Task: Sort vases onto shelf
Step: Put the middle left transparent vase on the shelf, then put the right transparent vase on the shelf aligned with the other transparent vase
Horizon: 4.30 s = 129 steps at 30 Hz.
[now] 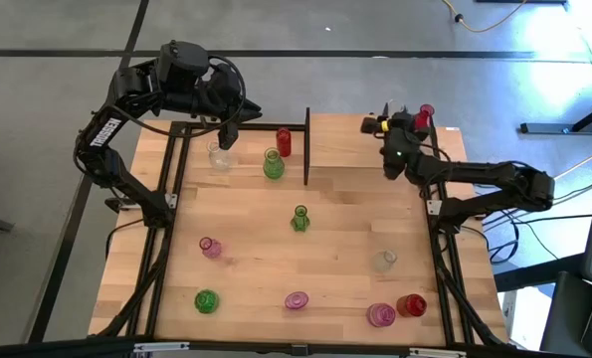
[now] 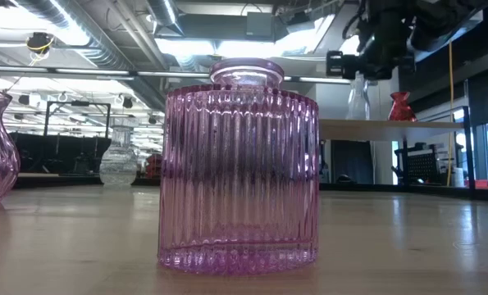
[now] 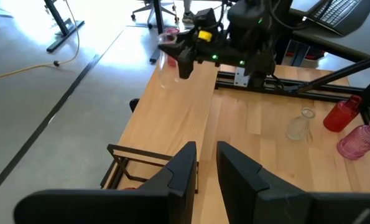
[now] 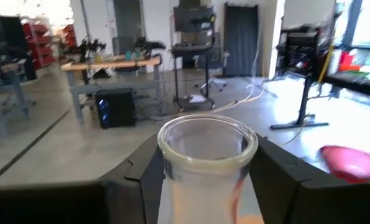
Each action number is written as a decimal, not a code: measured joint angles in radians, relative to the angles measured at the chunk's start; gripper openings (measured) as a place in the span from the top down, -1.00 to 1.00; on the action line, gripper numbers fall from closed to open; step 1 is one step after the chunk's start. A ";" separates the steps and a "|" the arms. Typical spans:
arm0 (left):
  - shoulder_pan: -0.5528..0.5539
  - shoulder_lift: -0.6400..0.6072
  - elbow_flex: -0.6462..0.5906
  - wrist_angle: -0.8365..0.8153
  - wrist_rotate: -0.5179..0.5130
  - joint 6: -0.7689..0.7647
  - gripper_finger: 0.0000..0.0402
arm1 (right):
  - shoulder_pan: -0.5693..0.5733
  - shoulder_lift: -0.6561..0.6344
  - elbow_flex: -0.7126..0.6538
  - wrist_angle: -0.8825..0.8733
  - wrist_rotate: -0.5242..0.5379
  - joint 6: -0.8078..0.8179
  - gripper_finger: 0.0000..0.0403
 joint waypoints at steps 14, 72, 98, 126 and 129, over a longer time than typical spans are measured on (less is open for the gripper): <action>0.000 0.000 0.000 0.003 0.000 -0.002 0.71 | -0.082 -0.003 0.004 -0.115 -0.072 0.138 0.16; -0.002 0.000 0.000 0.005 0.003 -0.004 0.71 | -0.004 -0.001 -0.001 -0.132 -0.004 0.066 -0.35; -0.002 0.000 -0.105 -0.104 0.134 -0.021 0.71 | 1.034 -0.181 0.274 0.135 0.307 -0.409 -0.35; -0.233 0.026 -0.799 0.481 0.098 -0.213 0.72 | 1.506 -0.285 0.405 -0.029 0.306 -0.475 -0.35; -0.233 0.026 -0.825 0.505 0.106 -0.242 0.72 | 1.555 -0.302 0.332 -0.033 0.306 -0.361 -0.35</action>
